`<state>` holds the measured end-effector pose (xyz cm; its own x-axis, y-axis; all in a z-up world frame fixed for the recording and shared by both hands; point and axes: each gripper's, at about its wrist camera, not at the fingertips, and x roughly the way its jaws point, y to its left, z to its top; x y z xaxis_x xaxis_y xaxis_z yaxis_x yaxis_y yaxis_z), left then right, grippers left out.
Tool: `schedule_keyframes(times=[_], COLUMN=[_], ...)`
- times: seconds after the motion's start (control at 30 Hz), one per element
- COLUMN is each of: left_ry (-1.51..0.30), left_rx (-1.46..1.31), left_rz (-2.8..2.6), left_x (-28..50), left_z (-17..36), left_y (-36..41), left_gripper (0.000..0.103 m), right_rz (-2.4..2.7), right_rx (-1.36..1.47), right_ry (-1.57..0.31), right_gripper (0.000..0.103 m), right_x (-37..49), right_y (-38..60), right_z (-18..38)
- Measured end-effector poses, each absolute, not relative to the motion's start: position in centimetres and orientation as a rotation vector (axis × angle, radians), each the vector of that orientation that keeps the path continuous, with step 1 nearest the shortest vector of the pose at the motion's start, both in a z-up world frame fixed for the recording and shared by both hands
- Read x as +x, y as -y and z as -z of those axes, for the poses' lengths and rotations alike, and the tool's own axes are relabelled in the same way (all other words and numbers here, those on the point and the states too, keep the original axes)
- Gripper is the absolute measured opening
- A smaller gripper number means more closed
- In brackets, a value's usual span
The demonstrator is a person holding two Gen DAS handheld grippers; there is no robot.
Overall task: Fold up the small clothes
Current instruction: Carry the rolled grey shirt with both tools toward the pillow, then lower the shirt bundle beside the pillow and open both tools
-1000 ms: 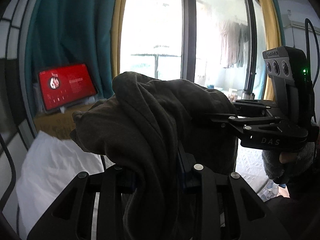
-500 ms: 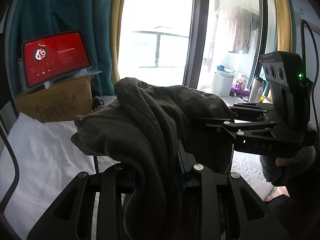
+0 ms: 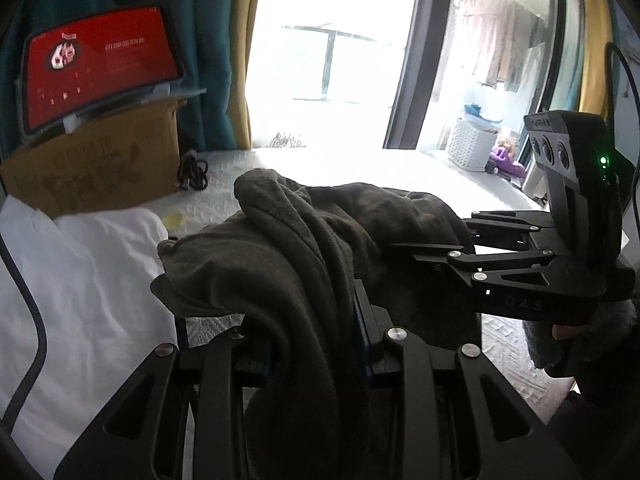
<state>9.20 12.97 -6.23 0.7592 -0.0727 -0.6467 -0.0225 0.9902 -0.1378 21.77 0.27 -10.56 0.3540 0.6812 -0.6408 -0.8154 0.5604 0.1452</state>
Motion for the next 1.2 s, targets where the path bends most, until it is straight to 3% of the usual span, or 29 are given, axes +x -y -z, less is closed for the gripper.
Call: schedule_keyframes(times=[0.53, 0.67, 0.8, 0.93, 1.1, 1.2], left_ry=[-0.865, -0.898, -0.909, -0.908, -0.89, -0.884], left_rx=[-0.198, -0.201, -0.202, -0.191, -0.173, -0.16], left_rz=[-0.046, -0.078, -0.117, -0.144, -0.187, -0.206], left_x=[12.2, 12.7, 12.7, 12.5, 11.5, 11.0], left_z=[10.7, 11.5, 11.7, 11.5, 10.5, 10.0], left_y=[-15.1, -15.5, -15.8, -15.9, -16.4, -16.5], left_gripper=[0.034, 0.044, 0.059, 0.065, 0.066, 0.068], right_rz=[-0.99, -0.979, -0.978, -0.963, -0.921, -0.914], right_rx=[-0.217, -0.198, -0.198, -0.196, -0.169, -0.155], right_ry=[-0.857, -0.88, -0.881, -0.885, -0.903, -0.906], right_gripper=[0.029, 0.04, 0.042, 0.044, 0.065, 0.065], right_x=[25.6, 26.2, 26.0, 25.9, 26.3, 26.3], right_y=[-2.7, -2.7, -2.4, -2.0, -0.5, 0.4], right_z=[15.1, 15.9, 15.9, 15.9, 15.9, 15.9])
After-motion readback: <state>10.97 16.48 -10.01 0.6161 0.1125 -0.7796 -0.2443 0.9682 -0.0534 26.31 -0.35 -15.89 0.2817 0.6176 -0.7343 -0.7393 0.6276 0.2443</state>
